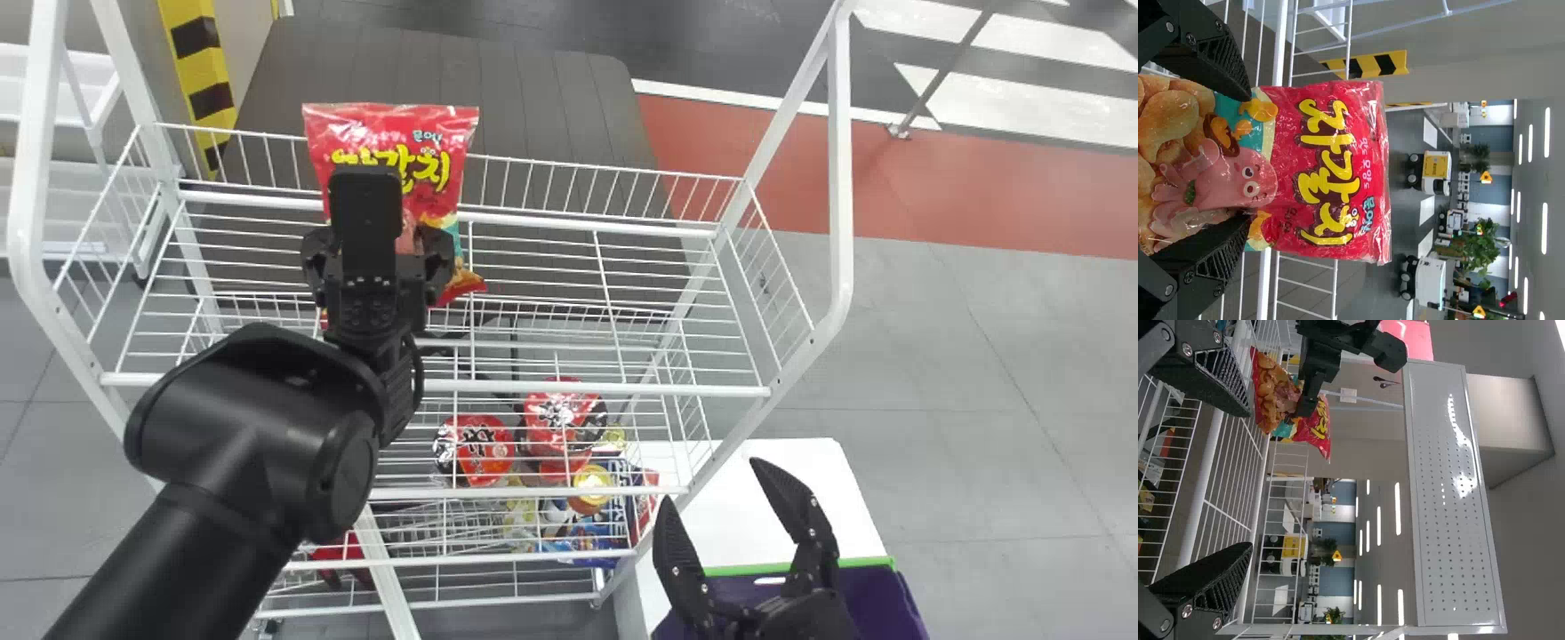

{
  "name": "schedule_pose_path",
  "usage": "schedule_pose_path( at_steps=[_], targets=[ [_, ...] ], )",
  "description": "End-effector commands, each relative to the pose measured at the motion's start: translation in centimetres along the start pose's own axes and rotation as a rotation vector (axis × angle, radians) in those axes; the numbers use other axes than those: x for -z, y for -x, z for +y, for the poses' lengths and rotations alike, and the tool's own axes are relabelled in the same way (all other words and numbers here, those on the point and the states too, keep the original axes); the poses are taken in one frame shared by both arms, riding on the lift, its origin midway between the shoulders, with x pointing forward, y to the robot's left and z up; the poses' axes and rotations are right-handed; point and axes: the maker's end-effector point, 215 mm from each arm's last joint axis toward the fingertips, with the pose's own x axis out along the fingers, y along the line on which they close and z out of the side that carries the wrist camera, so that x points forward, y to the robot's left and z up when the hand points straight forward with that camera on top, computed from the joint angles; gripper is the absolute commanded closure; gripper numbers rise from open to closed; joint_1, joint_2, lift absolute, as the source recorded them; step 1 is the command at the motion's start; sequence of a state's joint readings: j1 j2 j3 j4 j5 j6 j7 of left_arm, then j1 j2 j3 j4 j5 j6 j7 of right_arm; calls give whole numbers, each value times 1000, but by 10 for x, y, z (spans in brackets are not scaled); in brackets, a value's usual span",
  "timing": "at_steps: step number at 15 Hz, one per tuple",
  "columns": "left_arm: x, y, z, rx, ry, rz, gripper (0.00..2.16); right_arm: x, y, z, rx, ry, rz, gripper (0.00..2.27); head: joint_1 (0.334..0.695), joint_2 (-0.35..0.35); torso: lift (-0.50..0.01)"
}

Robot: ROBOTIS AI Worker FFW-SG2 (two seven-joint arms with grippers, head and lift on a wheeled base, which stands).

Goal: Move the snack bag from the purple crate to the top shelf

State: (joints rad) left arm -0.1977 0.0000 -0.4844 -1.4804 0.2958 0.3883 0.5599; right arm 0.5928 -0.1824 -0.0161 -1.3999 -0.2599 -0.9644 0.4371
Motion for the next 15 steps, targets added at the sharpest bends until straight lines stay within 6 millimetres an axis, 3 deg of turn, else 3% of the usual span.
schedule_pose_path(
  at_steps=[1, 3, 6, 7, 12, 15],
  targets=[
    [4, -3, 1, 0, -6, 16, 343, 1, -1, 2, -3, -2, 1, 127, 695, -228, 4],
    [8, -3, 0, 5, -11, 21, 680, 3, -1, 3, -5, -4, 4, 127, 695, -221, 4],
    [9, -3, 0, 0, -17, 19, 738, 3, -3, 3, -5, -3, 1, 127, 695, -220, 4],
    [13, -2, 1, -6, -19, 24, 1001, 2, -3, 3, -5, -2, -2, 127, 695, -220, 4],
    [28, 8, 0, -12, -32, 33, 1004, 3, -5, 5, -9, -5, -2, 127, 695, -221, 4],
    [18, 23, -3, -19, -51, -11, 1004, 5, -5, 4, -9, -6, 1, 127, 695, -223, 4]
  ],
)
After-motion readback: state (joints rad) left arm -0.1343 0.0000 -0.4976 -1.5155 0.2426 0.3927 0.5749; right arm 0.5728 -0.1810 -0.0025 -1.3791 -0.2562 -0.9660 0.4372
